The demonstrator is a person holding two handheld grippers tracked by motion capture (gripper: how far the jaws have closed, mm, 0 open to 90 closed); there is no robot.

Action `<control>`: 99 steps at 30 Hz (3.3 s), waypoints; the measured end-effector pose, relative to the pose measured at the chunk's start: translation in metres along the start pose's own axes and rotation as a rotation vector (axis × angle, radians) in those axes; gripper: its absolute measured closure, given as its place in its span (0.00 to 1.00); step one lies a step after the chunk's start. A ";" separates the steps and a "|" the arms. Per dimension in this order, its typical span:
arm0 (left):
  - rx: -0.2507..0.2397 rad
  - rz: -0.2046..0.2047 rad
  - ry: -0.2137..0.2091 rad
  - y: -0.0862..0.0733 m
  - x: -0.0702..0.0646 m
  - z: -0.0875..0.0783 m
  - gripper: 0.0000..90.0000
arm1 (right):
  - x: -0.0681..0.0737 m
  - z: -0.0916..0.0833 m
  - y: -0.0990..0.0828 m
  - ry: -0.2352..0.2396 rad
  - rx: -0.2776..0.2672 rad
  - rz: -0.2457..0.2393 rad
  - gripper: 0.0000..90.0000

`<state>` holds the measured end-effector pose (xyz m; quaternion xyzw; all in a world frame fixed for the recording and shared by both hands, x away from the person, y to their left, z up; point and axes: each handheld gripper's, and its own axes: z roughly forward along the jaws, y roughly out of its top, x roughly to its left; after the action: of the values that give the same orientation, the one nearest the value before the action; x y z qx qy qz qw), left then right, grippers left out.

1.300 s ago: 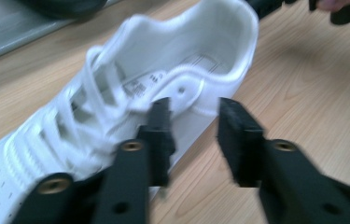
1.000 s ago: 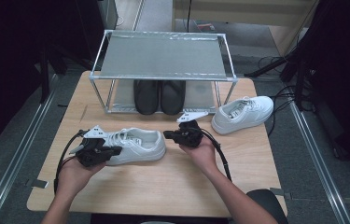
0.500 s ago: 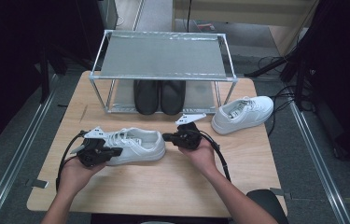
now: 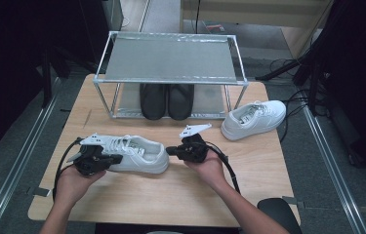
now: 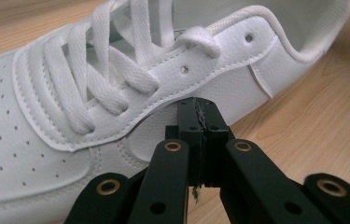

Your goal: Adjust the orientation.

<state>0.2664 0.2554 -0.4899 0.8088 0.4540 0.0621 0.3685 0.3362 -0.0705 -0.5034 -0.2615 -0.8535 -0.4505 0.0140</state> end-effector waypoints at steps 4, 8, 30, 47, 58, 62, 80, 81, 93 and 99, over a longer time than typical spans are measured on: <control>0.004 -0.018 0.016 -0.005 0.005 -0.006 1.00 | 0.004 0.000 0.001 0.003 0.016 0.000 1.00; -0.013 -0.050 0.041 -0.012 0.011 -0.013 1.00 | -0.001 0.006 0.007 -0.066 -0.011 -0.025 1.00; -0.030 -0.102 0.002 -0.017 0.034 -0.012 1.00 | 0.002 0.017 0.007 0.018 0.024 -0.008 1.00; -0.030 -0.084 -0.050 -0.002 0.037 0.003 1.00 | 0.033 0.021 -0.004 0.092 0.057 -0.058 1.00; -0.011 -0.023 -0.087 0.018 0.026 0.024 1.00 | 0.032 0.013 -0.012 0.065 0.048 -0.043 1.00; -0.008 -0.007 -0.098 0.025 0.020 0.033 1.00 | 0.030 0.010 -0.014 0.042 0.046 -0.030 1.00; 0.000 0.056 -0.128 0.054 0.005 0.063 1.00 | 0.023 0.000 -0.021 -0.030 0.002 0.013 1.00; -0.002 0.057 -0.133 0.054 0.005 0.064 1.00 | 0.022 0.000 -0.021 -0.031 0.001 0.019 1.00; 0.010 0.060 -0.166 0.053 0.012 0.060 0.96 | 0.011 -0.012 -0.023 -0.048 -0.033 0.039 0.89; 0.008 0.071 -0.172 0.052 0.011 0.056 0.87 | -0.003 -0.024 -0.026 -0.050 -0.036 0.085 0.77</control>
<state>0.3326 0.2173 -0.4985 0.8282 0.3920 0.0034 0.4005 0.3219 -0.1020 -0.5094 -0.3090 -0.8335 -0.4580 0.0069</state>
